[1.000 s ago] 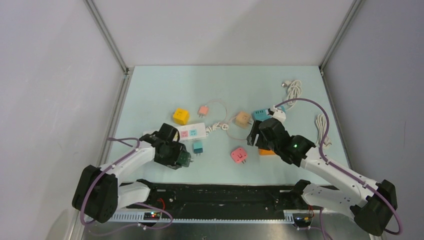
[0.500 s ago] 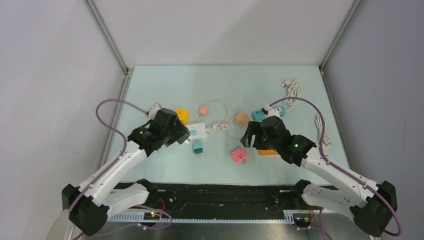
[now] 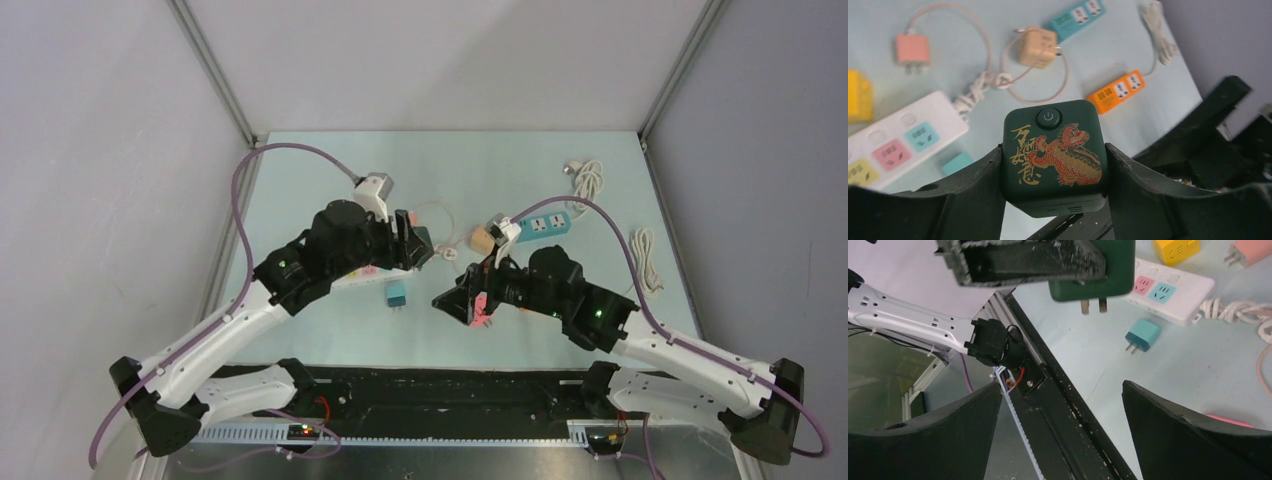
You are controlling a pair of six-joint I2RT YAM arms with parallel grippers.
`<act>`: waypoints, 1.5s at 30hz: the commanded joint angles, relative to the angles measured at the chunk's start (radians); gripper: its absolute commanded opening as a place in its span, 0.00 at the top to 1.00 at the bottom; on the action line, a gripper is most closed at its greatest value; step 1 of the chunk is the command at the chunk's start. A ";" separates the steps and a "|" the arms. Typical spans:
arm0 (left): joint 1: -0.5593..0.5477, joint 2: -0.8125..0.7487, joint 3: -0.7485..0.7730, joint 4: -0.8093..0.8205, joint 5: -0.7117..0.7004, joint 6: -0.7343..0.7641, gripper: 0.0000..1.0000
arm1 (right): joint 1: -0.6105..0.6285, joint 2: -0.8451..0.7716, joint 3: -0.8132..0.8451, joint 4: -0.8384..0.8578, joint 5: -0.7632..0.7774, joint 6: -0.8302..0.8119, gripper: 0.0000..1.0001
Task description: Insert the plug
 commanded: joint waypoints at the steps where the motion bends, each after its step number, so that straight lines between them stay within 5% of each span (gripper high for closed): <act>1: -0.043 -0.007 0.048 0.156 0.163 0.154 0.63 | 0.052 0.025 0.052 0.090 0.165 -0.044 0.07; 6: -0.051 -0.046 0.044 0.186 0.271 0.248 0.64 | 0.054 -0.019 0.064 0.101 0.099 -0.013 0.07; 11: -0.051 -0.121 0.022 0.200 0.223 0.308 0.56 | 0.053 -0.060 0.063 0.076 0.048 -0.028 0.05; 21: -0.050 -0.219 -0.005 0.216 0.490 0.482 0.59 | 0.013 -0.092 0.108 0.135 -0.175 0.037 0.05; 30: -0.050 -0.235 0.025 0.216 0.658 0.537 0.59 | 0.007 -0.078 0.230 0.061 -0.208 -0.005 0.06; 35: -0.050 -0.212 0.032 0.216 0.455 0.486 0.60 | 0.013 -0.041 0.271 0.030 -0.059 0.070 0.08; 40: -0.069 -0.165 0.016 0.256 0.054 0.445 0.66 | 0.059 0.035 0.384 -0.215 0.389 0.202 0.13; 45: -0.205 -0.107 -0.096 0.455 -0.234 0.485 0.70 | 0.080 0.114 0.447 -0.427 0.624 0.348 0.19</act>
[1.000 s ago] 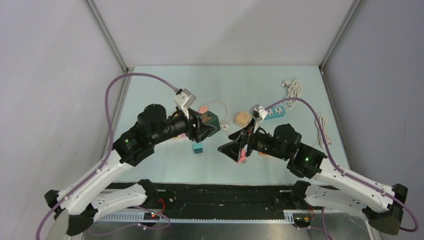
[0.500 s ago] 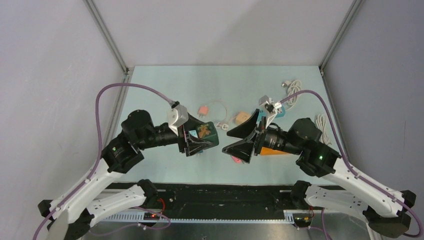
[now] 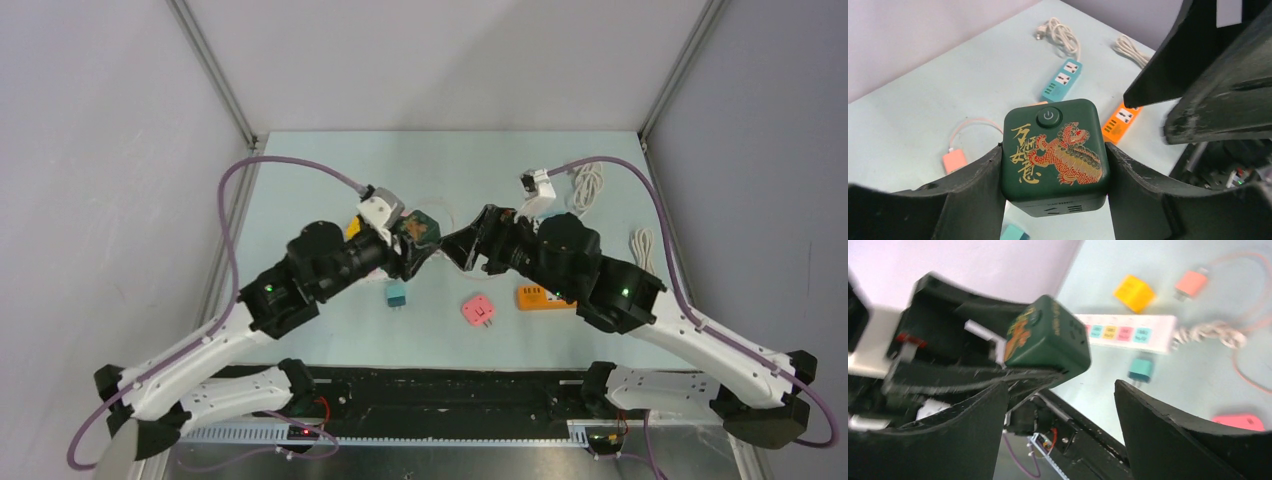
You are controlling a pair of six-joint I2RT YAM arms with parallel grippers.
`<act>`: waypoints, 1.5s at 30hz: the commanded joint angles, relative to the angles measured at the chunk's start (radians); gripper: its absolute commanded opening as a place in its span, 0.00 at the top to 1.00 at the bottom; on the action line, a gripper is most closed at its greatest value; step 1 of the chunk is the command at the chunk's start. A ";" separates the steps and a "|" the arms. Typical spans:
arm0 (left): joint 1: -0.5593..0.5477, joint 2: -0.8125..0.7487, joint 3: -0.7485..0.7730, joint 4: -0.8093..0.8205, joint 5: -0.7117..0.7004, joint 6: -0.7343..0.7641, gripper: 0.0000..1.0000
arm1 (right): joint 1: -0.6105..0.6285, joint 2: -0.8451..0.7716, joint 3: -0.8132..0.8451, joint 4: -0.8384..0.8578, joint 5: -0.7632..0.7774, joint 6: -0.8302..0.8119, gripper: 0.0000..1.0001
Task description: Insert the plug
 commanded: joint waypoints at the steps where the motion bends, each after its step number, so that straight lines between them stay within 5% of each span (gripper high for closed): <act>1: -0.115 0.039 -0.096 0.273 -0.338 -0.017 0.70 | 0.014 0.034 0.054 -0.253 0.320 0.201 0.19; 7: -0.206 0.166 -0.288 0.569 -0.648 -0.173 0.68 | -0.029 -0.029 0.012 -0.465 0.467 0.311 0.19; 18: -0.252 0.387 -0.377 0.631 -0.693 -0.360 0.62 | -0.248 -0.107 -0.201 -0.446 0.213 0.330 0.21; 29: -0.268 0.547 -0.380 0.554 -0.749 -0.378 0.56 | -0.300 -0.074 -0.283 -0.413 0.100 0.319 0.21; 36: -0.323 0.808 -0.120 0.205 -0.944 -0.224 0.54 | -0.379 -0.118 -0.313 -0.429 0.058 0.309 0.21; 42: -0.332 0.866 -0.110 0.191 -0.919 -0.269 0.39 | -0.456 -0.159 -0.313 -0.434 0.004 0.274 0.21; 45: -0.343 0.883 -0.110 0.187 -0.930 -0.276 0.23 | -0.475 -0.154 -0.316 -0.452 -0.008 0.268 0.21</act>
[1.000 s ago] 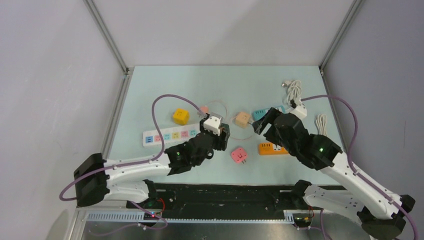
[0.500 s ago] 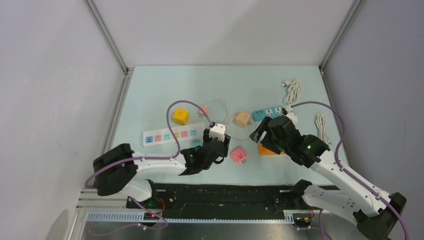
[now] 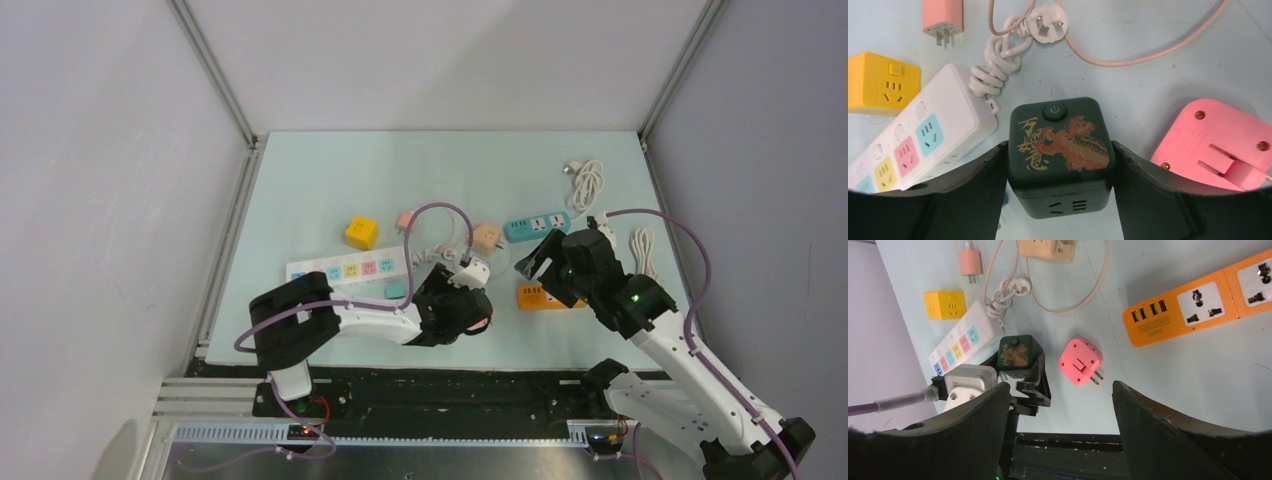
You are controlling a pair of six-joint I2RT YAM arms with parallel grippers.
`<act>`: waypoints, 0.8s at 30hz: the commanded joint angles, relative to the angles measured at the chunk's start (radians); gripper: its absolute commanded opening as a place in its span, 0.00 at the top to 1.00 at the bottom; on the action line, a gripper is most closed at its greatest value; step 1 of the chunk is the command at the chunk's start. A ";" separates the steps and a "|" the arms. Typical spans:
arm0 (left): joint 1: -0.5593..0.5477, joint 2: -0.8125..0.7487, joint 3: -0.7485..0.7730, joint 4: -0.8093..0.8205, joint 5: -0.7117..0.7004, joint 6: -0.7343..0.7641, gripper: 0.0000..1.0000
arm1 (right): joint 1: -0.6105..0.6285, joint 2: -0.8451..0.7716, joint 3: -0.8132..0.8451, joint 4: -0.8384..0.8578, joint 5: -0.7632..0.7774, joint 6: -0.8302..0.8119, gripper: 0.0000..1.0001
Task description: Insert the plug
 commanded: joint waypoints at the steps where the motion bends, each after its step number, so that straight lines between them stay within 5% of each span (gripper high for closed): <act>1: -0.015 0.025 0.029 -0.028 -0.066 -0.010 0.16 | -0.031 -0.001 -0.001 -0.013 -0.038 -0.027 0.21; 5: -0.035 0.036 0.038 -0.029 -0.038 0.016 0.01 | -0.047 -0.003 -0.017 -0.004 -0.057 -0.022 0.21; 14: -0.037 -0.100 -0.003 -0.028 0.046 -0.003 0.00 | -0.054 0.030 -0.025 0.028 -0.091 -0.028 0.22; 24: 0.134 -0.450 -0.098 -0.062 0.185 -0.135 0.00 | 0.048 0.187 -0.014 0.106 -0.020 -0.012 0.19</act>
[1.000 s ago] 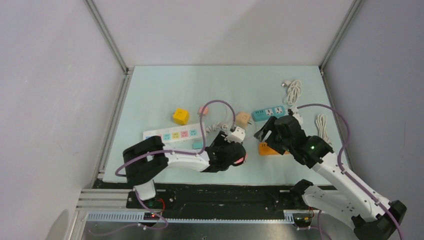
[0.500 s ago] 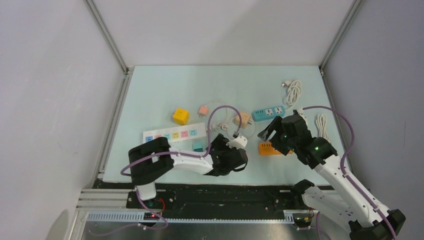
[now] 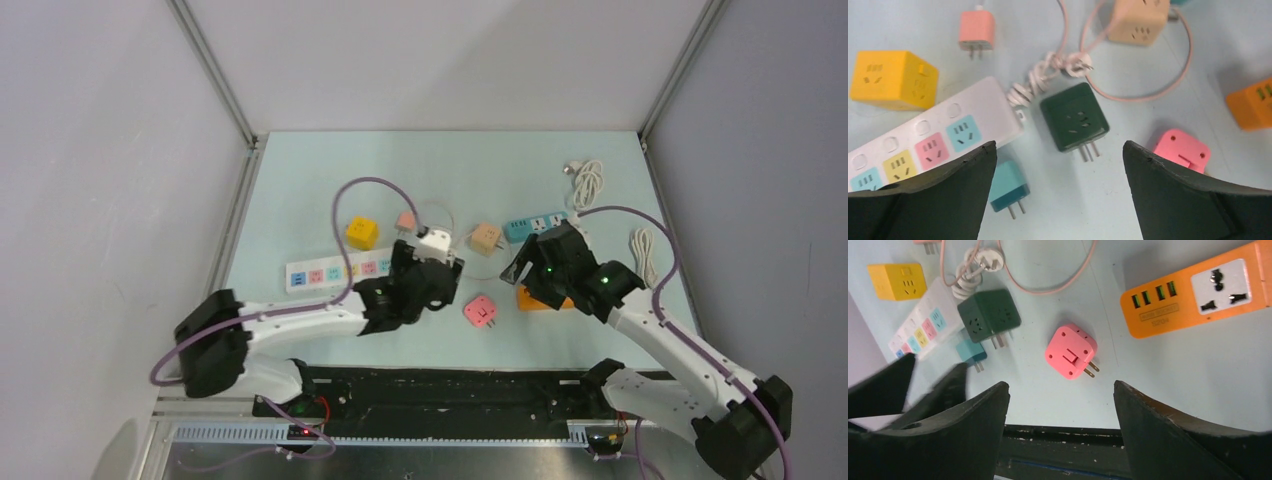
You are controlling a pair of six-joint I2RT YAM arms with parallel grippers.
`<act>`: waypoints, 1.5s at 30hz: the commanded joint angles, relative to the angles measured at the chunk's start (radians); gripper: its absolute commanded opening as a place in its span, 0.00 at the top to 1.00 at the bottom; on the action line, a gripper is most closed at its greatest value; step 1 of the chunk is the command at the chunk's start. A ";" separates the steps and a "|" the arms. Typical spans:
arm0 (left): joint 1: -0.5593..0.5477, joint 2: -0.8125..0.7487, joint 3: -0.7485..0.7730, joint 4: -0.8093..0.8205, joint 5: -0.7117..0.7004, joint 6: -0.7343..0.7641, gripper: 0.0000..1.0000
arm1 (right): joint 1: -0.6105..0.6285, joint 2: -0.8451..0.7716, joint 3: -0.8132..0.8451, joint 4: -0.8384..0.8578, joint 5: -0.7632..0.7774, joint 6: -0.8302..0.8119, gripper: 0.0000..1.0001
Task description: Insert the plug
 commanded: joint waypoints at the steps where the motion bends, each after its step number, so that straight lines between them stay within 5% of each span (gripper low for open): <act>1: 0.056 -0.162 -0.032 -0.018 0.033 -0.065 0.00 | 0.081 0.069 0.019 0.079 0.078 0.004 0.19; 8: 0.121 -0.531 -0.090 -0.106 -0.059 -0.069 0.00 | 0.246 0.379 0.266 0.033 0.220 -0.004 0.15; 15: 0.145 -0.840 -0.156 -0.150 -0.099 -0.065 0.00 | 0.297 0.734 0.561 0.032 0.138 -0.343 0.12; 27: 0.198 -0.872 -0.161 -0.198 -0.007 -0.094 0.00 | 0.315 1.149 0.976 -0.174 0.172 -0.514 0.07; 45: 0.330 -0.861 -0.213 -0.201 0.169 -0.168 0.00 | 0.302 1.213 0.919 -0.129 0.104 -0.511 0.14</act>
